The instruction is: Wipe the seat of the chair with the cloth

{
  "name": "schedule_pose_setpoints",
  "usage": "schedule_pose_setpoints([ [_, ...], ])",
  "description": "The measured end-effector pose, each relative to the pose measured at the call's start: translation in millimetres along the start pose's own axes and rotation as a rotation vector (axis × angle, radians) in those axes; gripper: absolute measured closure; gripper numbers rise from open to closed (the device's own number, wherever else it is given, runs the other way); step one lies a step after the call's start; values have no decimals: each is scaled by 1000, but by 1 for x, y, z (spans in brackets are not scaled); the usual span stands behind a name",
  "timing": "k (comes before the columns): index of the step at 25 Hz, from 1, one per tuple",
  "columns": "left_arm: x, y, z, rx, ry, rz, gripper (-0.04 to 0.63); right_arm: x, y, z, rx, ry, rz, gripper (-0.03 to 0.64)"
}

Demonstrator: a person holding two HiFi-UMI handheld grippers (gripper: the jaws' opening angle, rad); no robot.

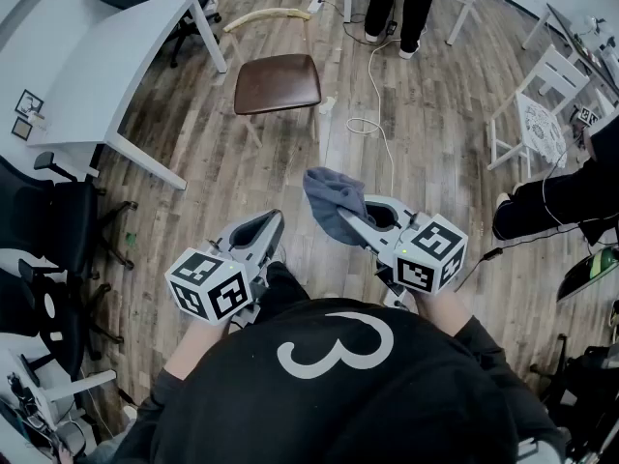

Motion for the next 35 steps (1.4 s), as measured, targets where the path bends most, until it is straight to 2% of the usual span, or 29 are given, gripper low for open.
schedule_pose_setpoints([
  [10, 16, -16, -34, 1, 18, -11, 583, 7, -32, 18, -6, -12, -1, 563],
  [16, 27, -39, -71, -10, 29, -55, 583, 9, -67, 43, -30, -52, -6, 563],
  [28, 67, -64, -211, -22, 96, -117, 583, 9, -208, 76, -38, -145, -62, 561],
  [35, 82, -81, -284, -53, 120, -169, 583, 11, -272, 93, -82, -189, -111, 561],
])
Point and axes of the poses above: the fingertips, and each gripper's own axes: y backward along the fingers, z to its right, x out of its top, the point moved 6 cm from there along y, backward along the fingers, and after that the axes turned 7 degrees about z, right-handed, at the moved point
